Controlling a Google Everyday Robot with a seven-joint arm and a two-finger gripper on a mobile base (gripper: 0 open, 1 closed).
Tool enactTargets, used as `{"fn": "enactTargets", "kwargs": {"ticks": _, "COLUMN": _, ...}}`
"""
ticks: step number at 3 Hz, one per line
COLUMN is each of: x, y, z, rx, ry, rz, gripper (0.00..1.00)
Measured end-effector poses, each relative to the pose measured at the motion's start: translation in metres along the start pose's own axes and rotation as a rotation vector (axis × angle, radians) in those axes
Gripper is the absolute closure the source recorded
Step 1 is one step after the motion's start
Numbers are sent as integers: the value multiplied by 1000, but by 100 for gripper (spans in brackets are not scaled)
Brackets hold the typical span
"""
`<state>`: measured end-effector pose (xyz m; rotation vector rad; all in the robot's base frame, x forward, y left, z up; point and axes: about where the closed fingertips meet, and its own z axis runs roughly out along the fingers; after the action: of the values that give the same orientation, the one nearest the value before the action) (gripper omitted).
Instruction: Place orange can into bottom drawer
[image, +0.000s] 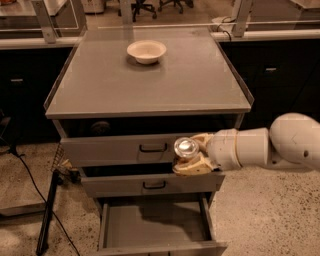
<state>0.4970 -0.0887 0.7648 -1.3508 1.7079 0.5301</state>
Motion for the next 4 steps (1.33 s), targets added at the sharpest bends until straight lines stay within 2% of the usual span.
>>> {"fn": "enactTargets", "kwargs": {"ticks": 1, "x": 69, "y": 17, "z": 40, "rx": -19, "ry": -25, "rz": -34, "gripper": 100}}
{"fn": "enactTargets", "kwargs": {"ticks": 2, "x": 76, "y": 19, "z": 44, "rx": -26, "ry": -21, "rz": -28, "gripper": 100}}
{"fn": "enactTargets", "kwargs": {"ticks": 3, "x": 95, "y": 27, "z": 55, "rx": -48, "ry": -6, "rz": -12, "gripper": 100}}
{"fn": "enactTargets", "kwargs": {"ticks": 4, "x": 143, "y": 44, "z": 78, "rx": -62, "ry": -1, "rz": 5, "gripper": 100}}
